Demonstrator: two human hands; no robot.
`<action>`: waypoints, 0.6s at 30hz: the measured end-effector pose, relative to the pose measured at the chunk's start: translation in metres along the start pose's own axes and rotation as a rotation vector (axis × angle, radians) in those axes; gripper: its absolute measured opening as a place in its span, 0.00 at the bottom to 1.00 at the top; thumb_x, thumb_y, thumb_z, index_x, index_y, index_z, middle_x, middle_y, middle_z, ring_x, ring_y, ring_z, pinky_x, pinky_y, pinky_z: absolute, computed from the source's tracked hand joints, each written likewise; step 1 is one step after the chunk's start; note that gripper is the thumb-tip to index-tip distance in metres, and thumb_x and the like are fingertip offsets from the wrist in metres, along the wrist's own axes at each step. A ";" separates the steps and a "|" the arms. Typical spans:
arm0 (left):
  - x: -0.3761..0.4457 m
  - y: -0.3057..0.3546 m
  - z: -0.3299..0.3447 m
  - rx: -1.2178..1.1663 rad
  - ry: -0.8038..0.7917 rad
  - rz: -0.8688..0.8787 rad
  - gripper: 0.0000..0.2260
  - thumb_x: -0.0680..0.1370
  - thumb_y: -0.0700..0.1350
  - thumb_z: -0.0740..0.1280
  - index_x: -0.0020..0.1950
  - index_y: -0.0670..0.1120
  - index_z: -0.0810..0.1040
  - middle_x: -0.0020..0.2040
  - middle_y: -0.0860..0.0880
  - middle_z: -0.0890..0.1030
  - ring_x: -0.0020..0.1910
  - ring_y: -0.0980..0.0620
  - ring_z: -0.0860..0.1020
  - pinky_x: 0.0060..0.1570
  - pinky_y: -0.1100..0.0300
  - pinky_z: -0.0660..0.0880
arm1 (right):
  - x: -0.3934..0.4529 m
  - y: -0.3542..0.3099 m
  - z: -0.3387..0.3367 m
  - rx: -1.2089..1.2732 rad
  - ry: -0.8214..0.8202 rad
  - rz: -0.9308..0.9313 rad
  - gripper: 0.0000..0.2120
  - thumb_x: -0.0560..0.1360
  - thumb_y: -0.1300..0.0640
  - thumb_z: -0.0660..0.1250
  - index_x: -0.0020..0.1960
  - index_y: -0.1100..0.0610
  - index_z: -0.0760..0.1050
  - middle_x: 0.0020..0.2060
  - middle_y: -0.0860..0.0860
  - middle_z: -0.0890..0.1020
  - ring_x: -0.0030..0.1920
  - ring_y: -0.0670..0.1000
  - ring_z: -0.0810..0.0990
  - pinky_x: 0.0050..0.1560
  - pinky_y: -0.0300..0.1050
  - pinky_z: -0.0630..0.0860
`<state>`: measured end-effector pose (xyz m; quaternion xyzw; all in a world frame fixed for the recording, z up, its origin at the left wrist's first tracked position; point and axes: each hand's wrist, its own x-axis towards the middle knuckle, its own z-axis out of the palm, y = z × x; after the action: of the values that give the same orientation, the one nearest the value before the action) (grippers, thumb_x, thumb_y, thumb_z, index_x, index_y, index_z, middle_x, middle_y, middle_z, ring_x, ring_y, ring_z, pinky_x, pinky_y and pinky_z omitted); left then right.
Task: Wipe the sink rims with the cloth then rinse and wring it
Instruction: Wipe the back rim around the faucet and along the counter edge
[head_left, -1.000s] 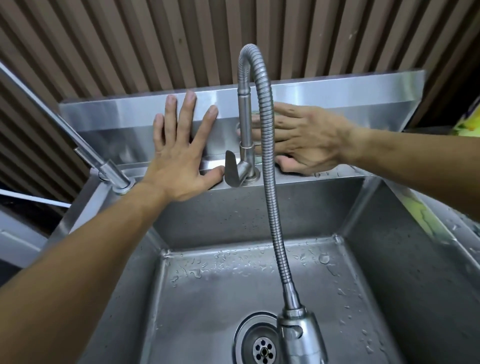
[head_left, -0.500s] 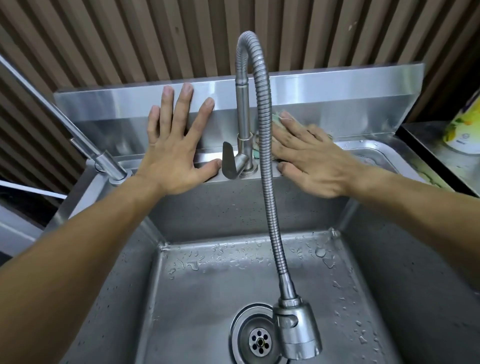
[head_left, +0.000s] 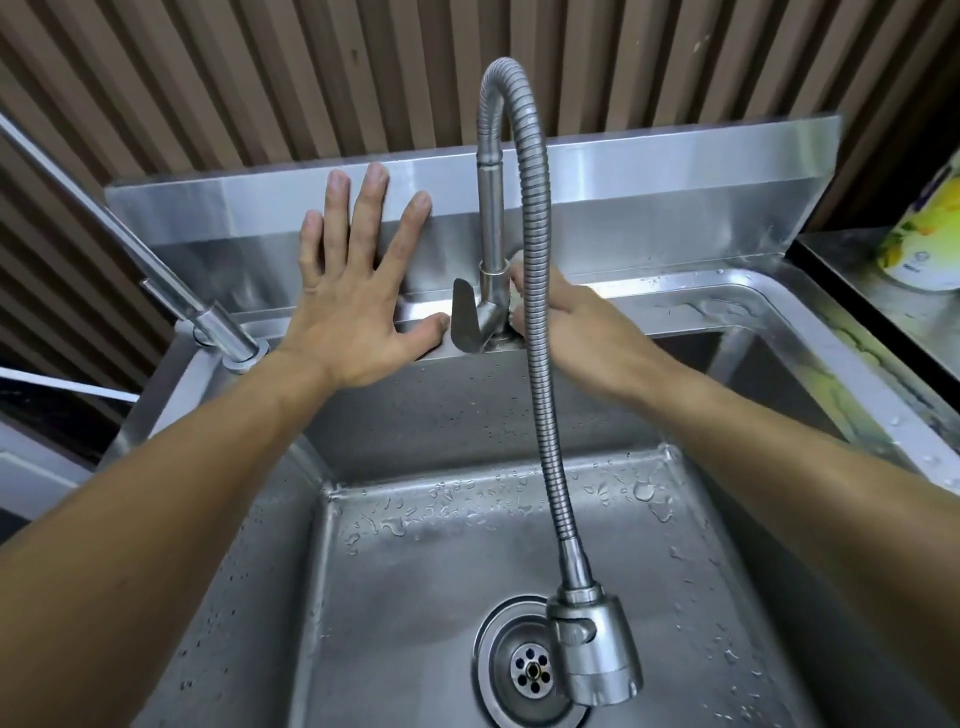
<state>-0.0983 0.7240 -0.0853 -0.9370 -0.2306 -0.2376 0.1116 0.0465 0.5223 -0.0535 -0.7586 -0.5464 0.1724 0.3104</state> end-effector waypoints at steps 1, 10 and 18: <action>0.000 0.000 0.000 0.002 0.004 0.003 0.48 0.75 0.62 0.69 0.84 0.55 0.40 0.84 0.42 0.37 0.81 0.36 0.35 0.77 0.38 0.34 | 0.000 0.007 0.003 -0.289 0.006 -0.060 0.20 0.86 0.43 0.46 0.72 0.47 0.67 0.74 0.47 0.71 0.77 0.56 0.66 0.77 0.60 0.57; 0.001 -0.001 0.002 0.020 0.024 0.022 0.49 0.75 0.62 0.69 0.85 0.53 0.41 0.84 0.40 0.39 0.81 0.33 0.37 0.77 0.38 0.34 | 0.016 0.053 0.016 -0.664 -0.013 -0.266 0.40 0.83 0.32 0.47 0.84 0.55 0.41 0.84 0.54 0.44 0.84 0.54 0.43 0.84 0.55 0.46; 0.002 0.000 0.001 0.011 0.011 0.028 0.50 0.74 0.60 0.71 0.85 0.51 0.41 0.83 0.39 0.37 0.80 0.32 0.36 0.76 0.38 0.31 | -0.002 0.055 0.017 -0.807 0.130 -0.089 0.43 0.83 0.31 0.39 0.83 0.63 0.46 0.82 0.62 0.49 0.83 0.62 0.45 0.82 0.61 0.48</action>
<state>-0.0966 0.7245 -0.0849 -0.9381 -0.2182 -0.2401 0.1211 0.0754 0.5136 -0.1023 -0.8042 -0.5818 -0.1177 0.0290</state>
